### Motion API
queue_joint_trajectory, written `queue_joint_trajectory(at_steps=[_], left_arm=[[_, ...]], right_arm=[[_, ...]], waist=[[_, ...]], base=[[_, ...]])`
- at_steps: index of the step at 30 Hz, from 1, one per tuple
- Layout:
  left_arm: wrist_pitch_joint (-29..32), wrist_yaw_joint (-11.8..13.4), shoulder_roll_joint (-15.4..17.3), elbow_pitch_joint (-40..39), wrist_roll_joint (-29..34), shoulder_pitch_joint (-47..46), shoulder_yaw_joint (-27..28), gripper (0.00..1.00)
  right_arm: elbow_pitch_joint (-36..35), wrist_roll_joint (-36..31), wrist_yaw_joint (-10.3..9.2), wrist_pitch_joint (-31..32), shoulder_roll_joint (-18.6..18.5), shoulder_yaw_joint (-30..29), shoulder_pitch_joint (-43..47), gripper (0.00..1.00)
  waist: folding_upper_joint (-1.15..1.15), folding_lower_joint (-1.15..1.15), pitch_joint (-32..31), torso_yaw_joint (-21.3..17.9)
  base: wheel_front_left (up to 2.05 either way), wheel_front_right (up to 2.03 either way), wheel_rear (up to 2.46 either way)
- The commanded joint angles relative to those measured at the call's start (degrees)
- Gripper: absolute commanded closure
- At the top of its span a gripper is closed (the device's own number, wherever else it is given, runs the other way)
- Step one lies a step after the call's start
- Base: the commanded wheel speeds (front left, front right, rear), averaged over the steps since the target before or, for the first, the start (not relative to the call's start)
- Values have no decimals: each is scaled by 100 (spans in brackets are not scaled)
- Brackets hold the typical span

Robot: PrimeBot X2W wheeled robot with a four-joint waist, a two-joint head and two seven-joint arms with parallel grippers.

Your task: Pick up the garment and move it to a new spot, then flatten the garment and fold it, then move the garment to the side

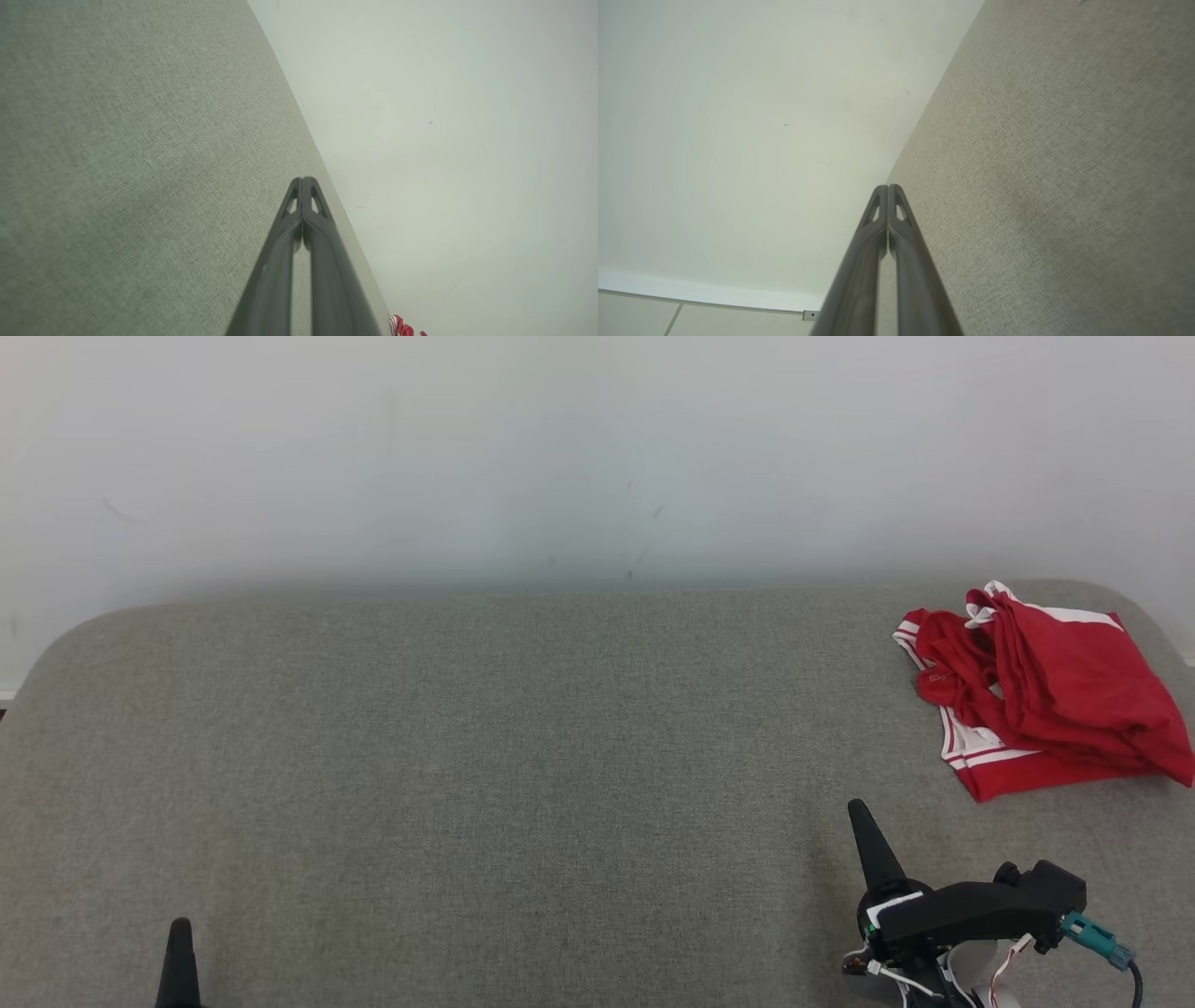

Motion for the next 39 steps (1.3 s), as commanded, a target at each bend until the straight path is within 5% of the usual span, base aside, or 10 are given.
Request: queue_joint_trajectory(at_steps=[1,39], left_arm=[[36,-9,32,-33,-136,-142,35,100],[536,-56,38,39,-1944,-456,339,100]], right_arm=[[-2,163,-8,48,3,22,-124,100],[288,2088,-12,432,5,201,-685,100]], waist=[[0,0,6,2],[0,0,175,53]], base=[[0,0,0],[0,0,0]])
